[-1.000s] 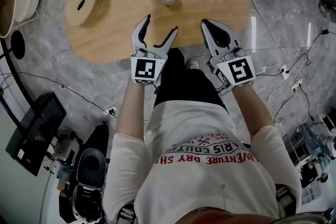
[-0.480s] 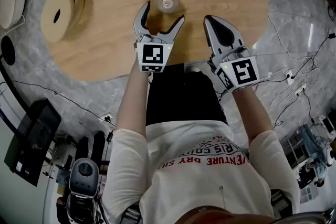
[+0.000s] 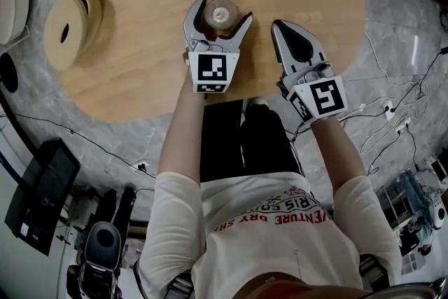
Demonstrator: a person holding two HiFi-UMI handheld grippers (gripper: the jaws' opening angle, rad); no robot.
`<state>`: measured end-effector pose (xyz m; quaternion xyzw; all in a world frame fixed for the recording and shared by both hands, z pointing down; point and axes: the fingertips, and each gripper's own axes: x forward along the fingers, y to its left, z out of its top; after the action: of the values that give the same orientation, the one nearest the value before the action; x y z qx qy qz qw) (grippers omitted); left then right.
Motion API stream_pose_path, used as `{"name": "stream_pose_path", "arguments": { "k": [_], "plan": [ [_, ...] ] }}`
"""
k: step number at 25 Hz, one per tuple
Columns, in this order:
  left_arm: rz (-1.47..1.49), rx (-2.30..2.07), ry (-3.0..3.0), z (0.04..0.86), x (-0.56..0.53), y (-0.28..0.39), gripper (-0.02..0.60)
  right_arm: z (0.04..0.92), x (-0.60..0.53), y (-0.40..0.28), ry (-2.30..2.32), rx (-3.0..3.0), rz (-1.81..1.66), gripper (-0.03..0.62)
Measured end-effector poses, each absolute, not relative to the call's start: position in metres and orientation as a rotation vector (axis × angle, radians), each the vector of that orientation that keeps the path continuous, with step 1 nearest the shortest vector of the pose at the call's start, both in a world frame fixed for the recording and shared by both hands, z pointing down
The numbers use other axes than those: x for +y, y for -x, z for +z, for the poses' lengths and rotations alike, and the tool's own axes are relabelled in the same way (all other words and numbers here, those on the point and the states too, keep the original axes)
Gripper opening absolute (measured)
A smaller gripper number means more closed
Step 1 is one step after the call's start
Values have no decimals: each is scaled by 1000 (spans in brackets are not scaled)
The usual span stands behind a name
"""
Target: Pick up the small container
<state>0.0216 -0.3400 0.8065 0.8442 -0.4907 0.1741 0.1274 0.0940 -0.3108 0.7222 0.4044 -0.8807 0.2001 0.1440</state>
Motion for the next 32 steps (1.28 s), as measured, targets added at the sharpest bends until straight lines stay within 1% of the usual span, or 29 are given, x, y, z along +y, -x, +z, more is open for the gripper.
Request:
{"name": "stream_pose_path", "arguments": {
  "k": [4,6,9,10,11,18,23,32],
  "plan": [
    [537,-1453,-2424,810,-345,-20,422,723,-312,-93,-1160,-2550,576,6],
    [548,-1480,-2400,811,-347,-17,383,725,-310,-95,-1162,-2546,580,6],
    [583,-1486,-2383,814,-348,-18,371,730,-306,-99,-1166,-2525,587,6],
    [589,-1487,-2377,815,-348,-18,350,731,-305,-100,-1167,-2519,588,6],
    [591,-1488,-2371,817,-347,-18,344,732,-304,-101,-1169,-2513,589,6],
    [638,-1441,-2384,810,-335,-18,342,715,-297,-107,-1184,-2484,609,6],
    [655,-1409,-2416,764,-327,-15,342,678,-300,-99,-1168,-2493,610,6],
    [631,-1434,-2455,619,-301,-2,342,552,-296,-78,-1141,-2566,513,6]
  ]
}}
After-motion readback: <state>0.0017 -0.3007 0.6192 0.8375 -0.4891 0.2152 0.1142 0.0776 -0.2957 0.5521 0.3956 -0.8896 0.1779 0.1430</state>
